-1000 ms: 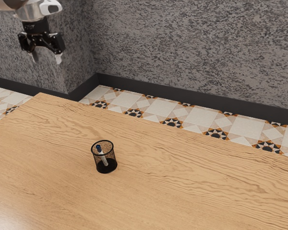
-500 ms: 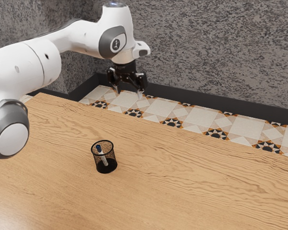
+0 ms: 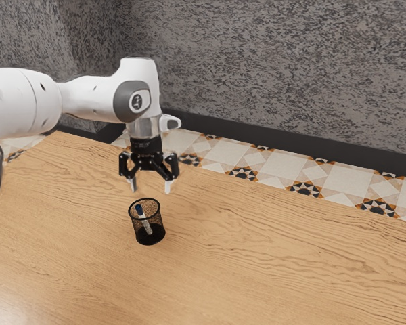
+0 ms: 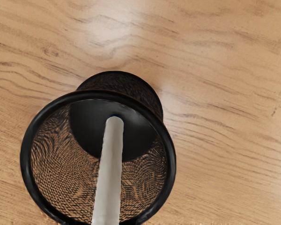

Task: Take the marker out of the pen holder and place it to the left of the pen holder.

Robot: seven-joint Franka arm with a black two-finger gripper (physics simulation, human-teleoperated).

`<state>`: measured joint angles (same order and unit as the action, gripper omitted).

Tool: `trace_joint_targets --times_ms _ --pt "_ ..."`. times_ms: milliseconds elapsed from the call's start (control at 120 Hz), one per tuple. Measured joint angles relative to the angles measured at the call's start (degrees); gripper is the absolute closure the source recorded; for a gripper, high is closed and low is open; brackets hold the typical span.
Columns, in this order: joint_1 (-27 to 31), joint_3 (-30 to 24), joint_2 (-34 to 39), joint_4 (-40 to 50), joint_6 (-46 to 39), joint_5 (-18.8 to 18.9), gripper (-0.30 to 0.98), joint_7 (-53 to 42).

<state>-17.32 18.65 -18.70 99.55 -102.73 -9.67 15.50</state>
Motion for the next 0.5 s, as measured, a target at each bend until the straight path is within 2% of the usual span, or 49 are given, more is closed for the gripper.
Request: trace_joint_targets --times_ms 150,300,500 --pt "-0.53 1.68 4.03 8.05 -3.48 1.29 0.03 0.96" --pt "-0.83 1.87 6.72 11.17 -6.31 1.16 0.04 1.66" --pt "-2.02 2.51 9.76 15.93 -9.23 -3.24 0.04 1.70"
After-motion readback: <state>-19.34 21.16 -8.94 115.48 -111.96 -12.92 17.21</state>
